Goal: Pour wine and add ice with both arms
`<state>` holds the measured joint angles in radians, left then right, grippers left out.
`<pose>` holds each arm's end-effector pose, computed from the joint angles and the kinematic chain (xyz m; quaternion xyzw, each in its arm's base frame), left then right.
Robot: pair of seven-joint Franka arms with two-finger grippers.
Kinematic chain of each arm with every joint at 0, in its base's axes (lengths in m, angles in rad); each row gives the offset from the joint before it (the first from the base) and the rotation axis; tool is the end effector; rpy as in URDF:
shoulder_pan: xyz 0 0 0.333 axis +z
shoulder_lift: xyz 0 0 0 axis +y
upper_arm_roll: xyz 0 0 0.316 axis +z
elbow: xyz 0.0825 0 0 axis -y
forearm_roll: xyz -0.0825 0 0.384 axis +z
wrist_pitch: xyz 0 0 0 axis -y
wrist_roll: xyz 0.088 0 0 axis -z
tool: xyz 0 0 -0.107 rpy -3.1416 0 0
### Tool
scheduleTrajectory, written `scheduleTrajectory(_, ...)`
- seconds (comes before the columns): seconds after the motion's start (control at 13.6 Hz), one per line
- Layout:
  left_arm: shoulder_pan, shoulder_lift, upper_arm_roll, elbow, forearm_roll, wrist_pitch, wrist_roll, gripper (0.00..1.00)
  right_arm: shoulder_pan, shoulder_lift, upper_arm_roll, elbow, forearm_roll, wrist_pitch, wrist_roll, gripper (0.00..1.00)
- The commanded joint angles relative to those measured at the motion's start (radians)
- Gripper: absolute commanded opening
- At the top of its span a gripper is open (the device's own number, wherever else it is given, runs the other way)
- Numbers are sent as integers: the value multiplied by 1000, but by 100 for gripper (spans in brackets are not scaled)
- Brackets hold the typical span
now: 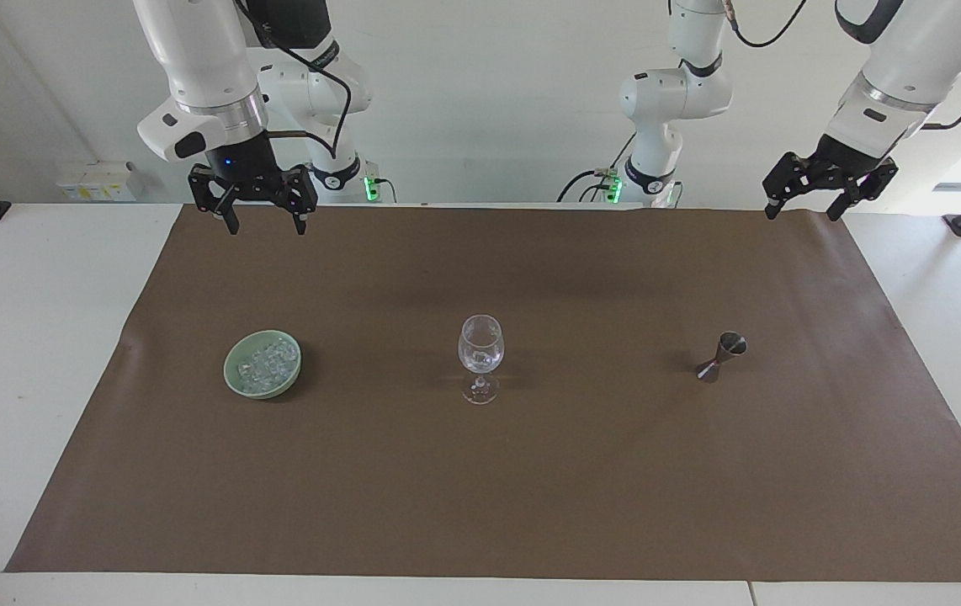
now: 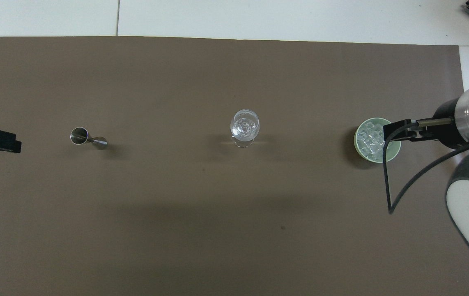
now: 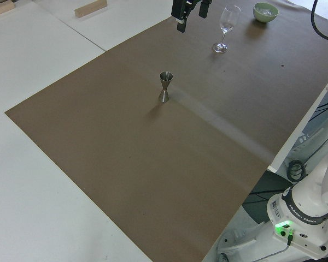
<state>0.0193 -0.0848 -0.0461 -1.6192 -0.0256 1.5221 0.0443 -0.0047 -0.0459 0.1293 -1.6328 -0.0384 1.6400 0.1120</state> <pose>0.5226 -0.0180 0.6432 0.9993 -0.0360 -0.0061 0.0109 0.5429 0.0658 0.6265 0.9994 0.0071 0.0288 0.0189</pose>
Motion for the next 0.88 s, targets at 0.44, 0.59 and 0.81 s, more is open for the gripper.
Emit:
scheduleTrajectory(0.44, 4, -69, 12, -24, 10, -39, 16, 100, -14, -28, 12, -30, 2, -9, -31, 100)
scheduleTrajectory(0.59, -9, -73, 11, -28, 10, -39, 8, 100, -14, -28, 12, -30, 2, -11, -31, 100)
scheduleTrajectory(0.81, -12, -73, 6, -27, 10, -39, 5, 100, -9, -28, 12, -30, 2, -11, -28, 100)
